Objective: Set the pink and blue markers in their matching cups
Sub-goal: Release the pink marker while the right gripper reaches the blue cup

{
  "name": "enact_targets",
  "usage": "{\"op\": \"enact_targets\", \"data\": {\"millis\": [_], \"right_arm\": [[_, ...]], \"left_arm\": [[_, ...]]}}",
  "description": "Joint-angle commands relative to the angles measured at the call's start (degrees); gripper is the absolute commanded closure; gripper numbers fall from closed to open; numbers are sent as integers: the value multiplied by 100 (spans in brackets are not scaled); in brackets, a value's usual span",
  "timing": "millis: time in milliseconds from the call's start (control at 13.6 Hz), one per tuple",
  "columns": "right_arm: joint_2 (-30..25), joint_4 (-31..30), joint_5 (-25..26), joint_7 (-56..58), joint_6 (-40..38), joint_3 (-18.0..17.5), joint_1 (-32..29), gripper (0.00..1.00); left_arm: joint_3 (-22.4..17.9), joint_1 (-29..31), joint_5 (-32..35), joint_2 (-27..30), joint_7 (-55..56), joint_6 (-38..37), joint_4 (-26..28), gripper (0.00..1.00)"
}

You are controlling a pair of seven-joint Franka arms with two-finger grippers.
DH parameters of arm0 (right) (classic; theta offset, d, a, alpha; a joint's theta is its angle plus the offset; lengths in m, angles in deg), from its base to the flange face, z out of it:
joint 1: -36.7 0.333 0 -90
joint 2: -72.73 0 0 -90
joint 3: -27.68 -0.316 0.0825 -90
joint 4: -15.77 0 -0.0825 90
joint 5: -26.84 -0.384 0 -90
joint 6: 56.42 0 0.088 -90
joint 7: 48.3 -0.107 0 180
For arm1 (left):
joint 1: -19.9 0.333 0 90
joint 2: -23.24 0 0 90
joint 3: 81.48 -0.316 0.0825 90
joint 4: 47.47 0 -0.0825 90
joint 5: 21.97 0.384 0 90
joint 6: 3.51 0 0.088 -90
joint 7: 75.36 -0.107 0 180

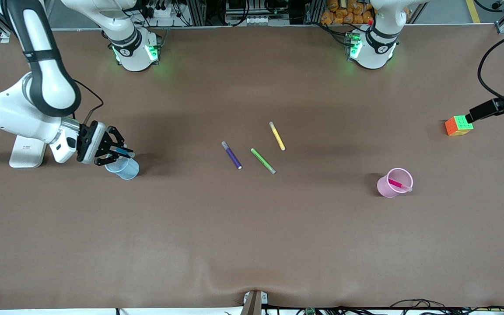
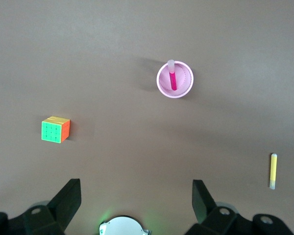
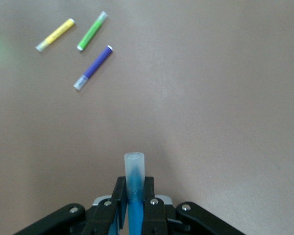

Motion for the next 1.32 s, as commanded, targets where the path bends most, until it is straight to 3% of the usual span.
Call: {"op": "enact_targets", "data": {"millis": [0,147,366,440,1246], "right_arm": [[-79,-22,-376,615,-193,-87,-209,100],[95,118,-543,1159,-516,-87,-332,100],[456,383,-736,1907,-1096,-87,-552,100],[474,383,-755,2031,-1176,-87,-596,100],[1458,1147,-781,3482,-2160,-87,-1290,100]], "left_arm": [[2,-21,-127,286,-242,-157,96,0],[-225,-459,-118,417,-269,-157,227,0],[-1095,-1390,-100,567,-287,-148,333,0],[-1167,-1523,-74,576,-287,-148,359,0],[-1176,-1437,-21,321,-287,168,210,0]]}}
